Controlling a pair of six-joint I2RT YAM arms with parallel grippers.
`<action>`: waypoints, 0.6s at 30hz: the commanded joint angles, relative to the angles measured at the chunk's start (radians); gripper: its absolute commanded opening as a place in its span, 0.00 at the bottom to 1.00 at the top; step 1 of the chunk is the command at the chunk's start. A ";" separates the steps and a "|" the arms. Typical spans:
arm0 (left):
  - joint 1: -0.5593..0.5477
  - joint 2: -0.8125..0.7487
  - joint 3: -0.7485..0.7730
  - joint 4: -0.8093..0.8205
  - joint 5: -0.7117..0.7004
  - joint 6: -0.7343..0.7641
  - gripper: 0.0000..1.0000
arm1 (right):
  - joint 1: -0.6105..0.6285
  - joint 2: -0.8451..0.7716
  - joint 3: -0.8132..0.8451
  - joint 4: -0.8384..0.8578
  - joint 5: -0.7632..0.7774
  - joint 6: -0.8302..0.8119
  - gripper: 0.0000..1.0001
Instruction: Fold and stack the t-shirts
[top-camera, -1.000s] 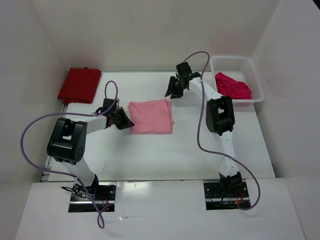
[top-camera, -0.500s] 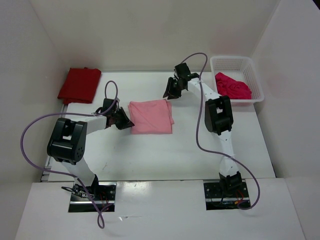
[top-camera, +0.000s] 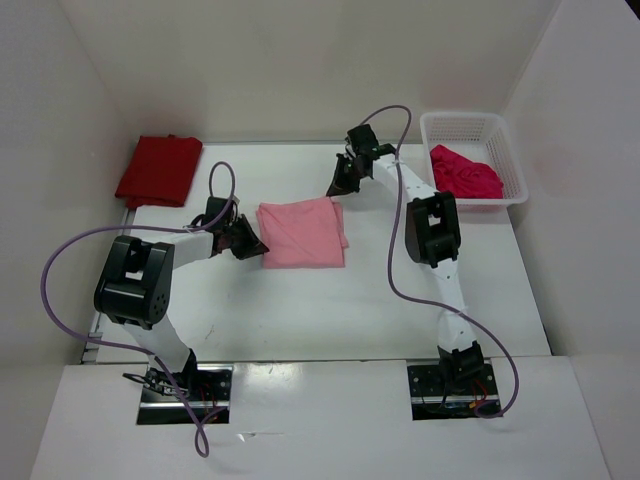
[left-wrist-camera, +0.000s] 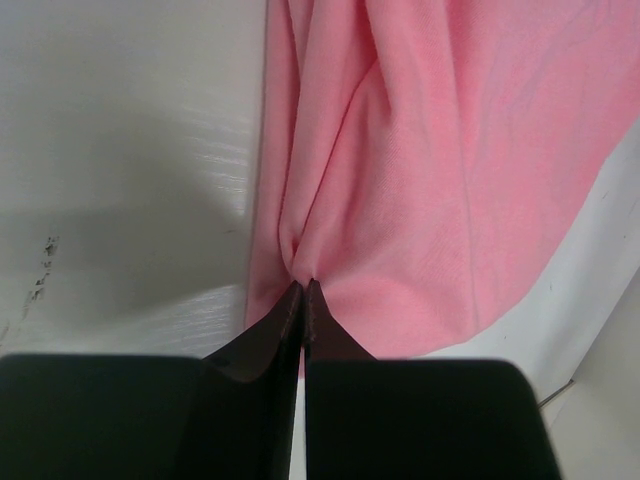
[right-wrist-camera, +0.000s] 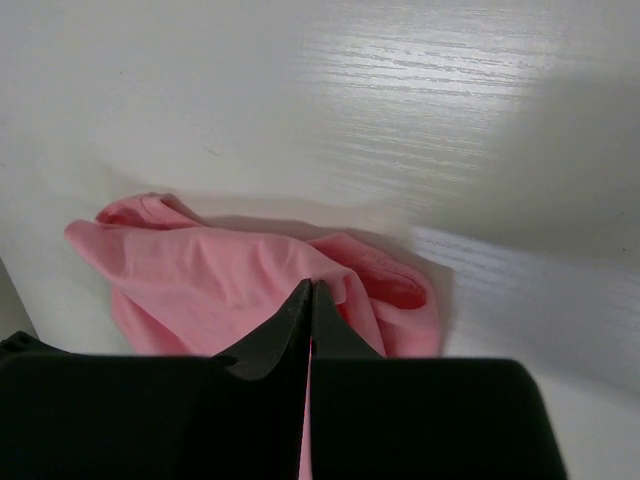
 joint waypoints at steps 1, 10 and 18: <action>0.000 -0.024 -0.006 0.007 0.002 -0.015 0.03 | 0.001 -0.006 0.057 -0.014 -0.003 -0.003 0.00; 0.000 -0.080 -0.046 -0.020 -0.016 -0.026 0.00 | -0.034 -0.047 -0.011 -0.014 0.026 -0.002 0.00; 0.000 -0.146 -0.077 -0.039 -0.048 -0.044 0.00 | -0.034 -0.106 -0.127 0.047 0.080 0.018 0.00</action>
